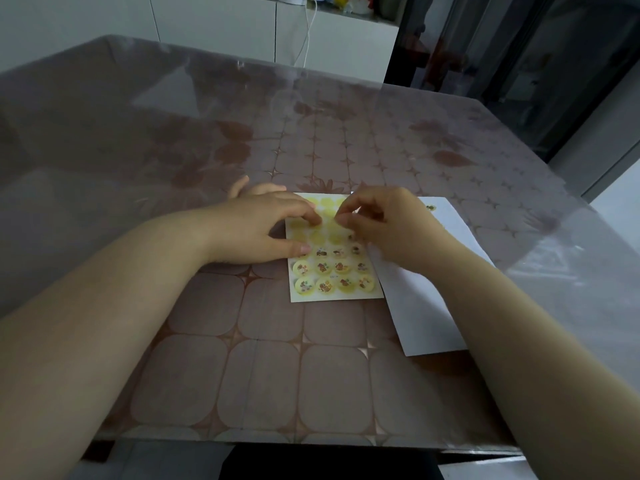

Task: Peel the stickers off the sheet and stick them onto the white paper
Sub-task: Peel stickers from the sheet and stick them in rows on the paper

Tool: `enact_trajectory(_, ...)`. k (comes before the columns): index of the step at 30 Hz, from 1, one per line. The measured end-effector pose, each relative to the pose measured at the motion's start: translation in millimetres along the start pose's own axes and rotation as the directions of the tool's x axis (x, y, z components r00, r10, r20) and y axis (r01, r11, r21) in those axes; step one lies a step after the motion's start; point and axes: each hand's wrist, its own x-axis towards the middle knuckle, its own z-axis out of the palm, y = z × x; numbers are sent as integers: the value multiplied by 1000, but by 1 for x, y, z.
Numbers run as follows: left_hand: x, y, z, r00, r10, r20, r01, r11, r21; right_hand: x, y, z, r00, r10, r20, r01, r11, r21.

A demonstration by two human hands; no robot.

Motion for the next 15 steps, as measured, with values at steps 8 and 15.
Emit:
enact_trajectory(8, 0, -1, 1, 1000, 13, 6, -13, 999, -33, -16, -5, -54, 1000, 19, 21, -22, 990, 140)
enact_trajectory(15, 2, -7, 2, 999, 33, 18, -33, 999, -38, -35, 25, -79, 981, 184, 53, -187, 980, 67)
